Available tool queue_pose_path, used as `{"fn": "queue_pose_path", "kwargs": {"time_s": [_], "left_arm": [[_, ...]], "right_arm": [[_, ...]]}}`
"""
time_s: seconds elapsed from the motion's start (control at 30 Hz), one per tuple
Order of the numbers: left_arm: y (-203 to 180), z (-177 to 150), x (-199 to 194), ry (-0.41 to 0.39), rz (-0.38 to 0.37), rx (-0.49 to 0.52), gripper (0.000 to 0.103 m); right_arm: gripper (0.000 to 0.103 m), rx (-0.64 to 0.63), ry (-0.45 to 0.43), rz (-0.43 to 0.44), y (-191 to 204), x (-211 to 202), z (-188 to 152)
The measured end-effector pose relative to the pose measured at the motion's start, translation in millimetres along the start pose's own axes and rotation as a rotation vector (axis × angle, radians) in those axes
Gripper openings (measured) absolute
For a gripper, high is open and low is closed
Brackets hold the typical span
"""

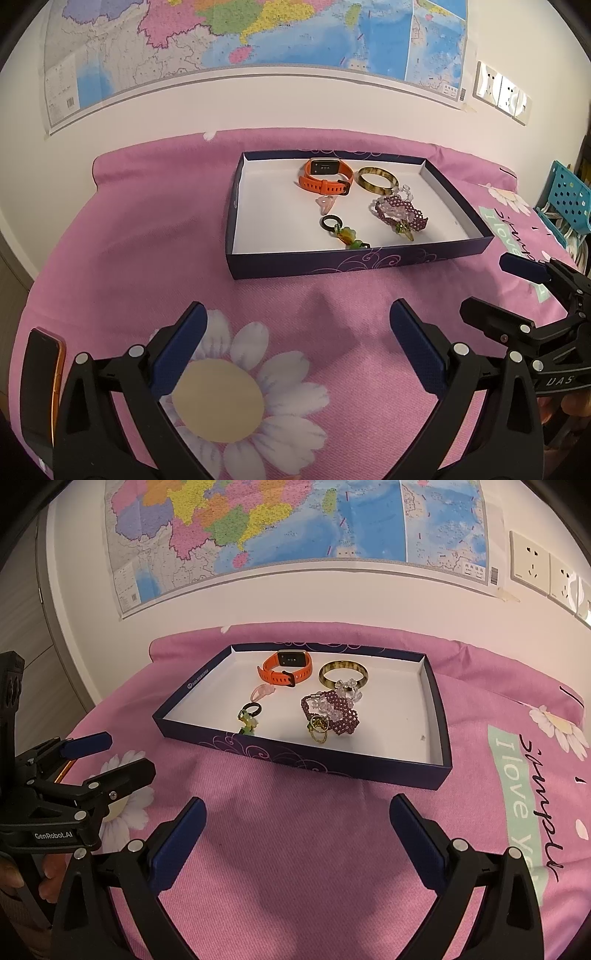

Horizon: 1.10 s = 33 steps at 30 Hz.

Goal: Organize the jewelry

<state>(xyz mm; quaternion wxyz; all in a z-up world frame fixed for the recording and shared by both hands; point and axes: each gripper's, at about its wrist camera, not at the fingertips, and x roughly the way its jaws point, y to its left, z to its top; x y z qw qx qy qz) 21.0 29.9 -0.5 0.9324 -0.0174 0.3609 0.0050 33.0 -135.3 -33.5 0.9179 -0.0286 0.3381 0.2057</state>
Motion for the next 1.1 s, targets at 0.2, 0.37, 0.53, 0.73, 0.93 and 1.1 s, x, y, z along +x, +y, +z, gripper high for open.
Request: {"fn": "queue_pose_path", "kwargs": {"time_s": [0.2, 0.37, 0.53, 0.73, 0.93, 1.1], "left_arm": [[0.2, -0.3, 0.4, 0.002, -0.001, 0.000, 0.098], [0.4, -1.3, 1.8, 0.006, -0.001, -0.002, 0.098], [0.2, -1.6, 1.8, 0.007, -0.001, -0.002, 0.098], [0.3, -0.6, 1.7, 0.008, 0.000, -0.002, 0.098], [0.7, -1.3, 2.2, 0.009, 0.000, -0.003, 0.098], [1.1, -2.4, 4.0, 0.014, -0.002, -0.005, 0.098]], "right_arm": [[0.096, 0.003, 0.000, 0.001, -0.7, 0.4, -0.4], [0.096, 0.004, 0.002, 0.001, -0.5, 0.3, -0.6], [0.096, 0.005, 0.001, 0.001, -0.6, 0.2, -0.7], [0.096, 0.006, 0.004, 0.001, -0.9, 0.5, -0.5], [0.096, 0.007, 0.003, 0.001, -1.0, 0.0, -0.6], [0.096, 0.010, 0.004, 0.001, -1.4, 0.5, -0.5]]}}
